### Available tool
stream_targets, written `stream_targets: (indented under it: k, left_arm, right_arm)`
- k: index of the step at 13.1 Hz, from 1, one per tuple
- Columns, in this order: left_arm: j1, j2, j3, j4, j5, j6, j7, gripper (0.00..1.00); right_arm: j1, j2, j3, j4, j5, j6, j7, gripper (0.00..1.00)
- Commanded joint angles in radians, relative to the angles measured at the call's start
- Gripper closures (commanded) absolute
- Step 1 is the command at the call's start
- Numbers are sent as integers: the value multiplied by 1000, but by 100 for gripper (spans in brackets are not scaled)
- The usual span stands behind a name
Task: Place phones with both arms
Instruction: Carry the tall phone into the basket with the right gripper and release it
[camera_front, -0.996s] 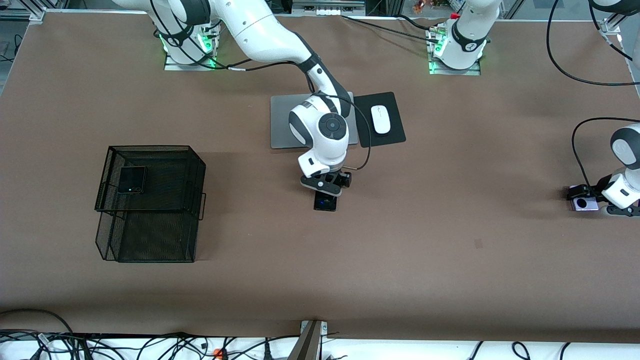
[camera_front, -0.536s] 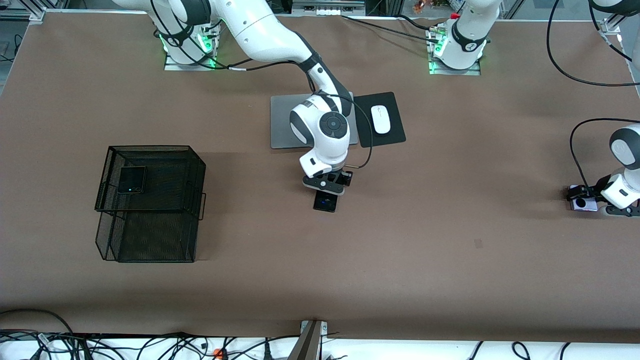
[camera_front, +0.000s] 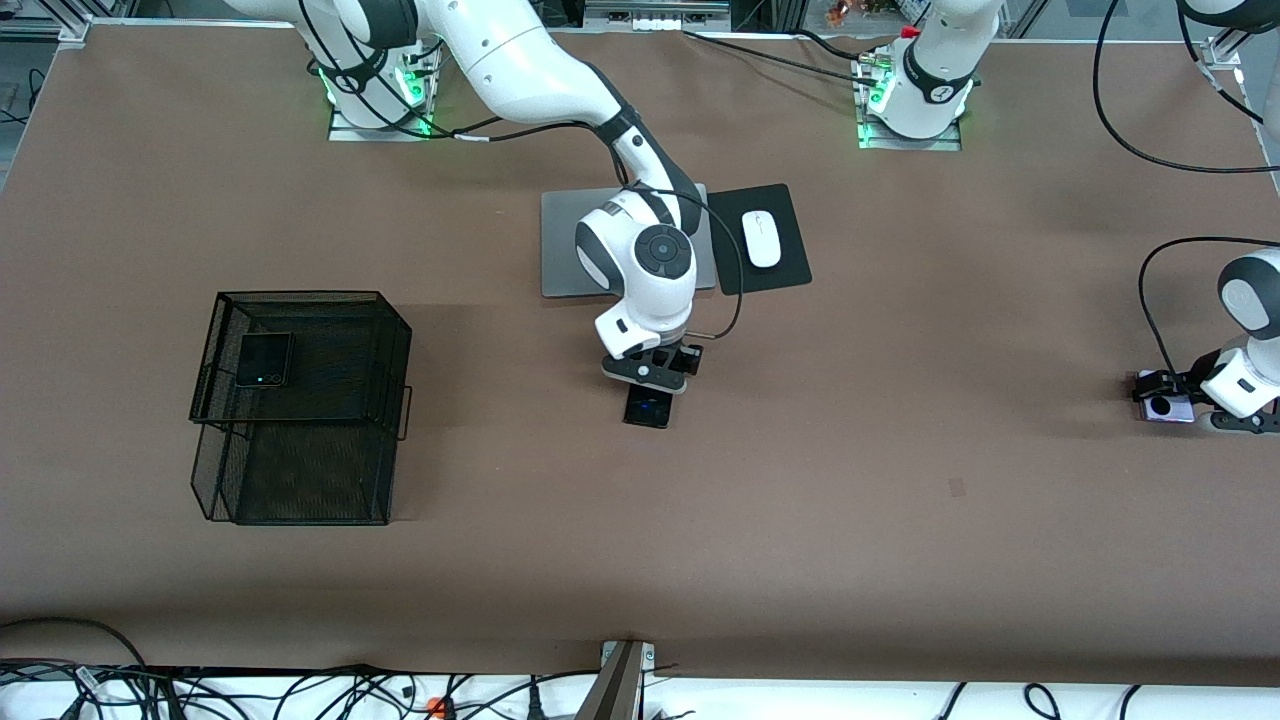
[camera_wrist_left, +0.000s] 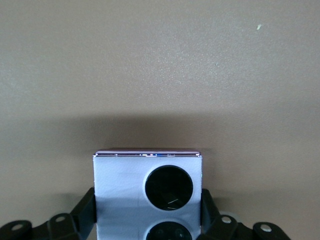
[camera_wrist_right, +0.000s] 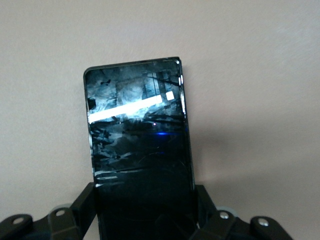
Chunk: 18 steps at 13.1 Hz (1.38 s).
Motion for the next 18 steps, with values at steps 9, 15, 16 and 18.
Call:
stream_targets:
  k: [9,15,16,18]
  left_arm:
    - [-9,-103,-47,13,20,-69,1,74]
    - [-12,-283,-200,74,21,-455,-19,78]
    - [-12,-289,-235,115,26,-533,-27,83]
    - [-12,-295,-326,186,24,-700,-48,86]
  right_arm:
    - [-21,-216,-53,82,-8,-331,-78,100]
    - [-60,-478,-189,-95,-6,-553,-422,100]
    - [-60,-543,-230,-185,-8,-536,-494,100]
    - [-60,-668,-303,-365,-12,-479,-638,100]
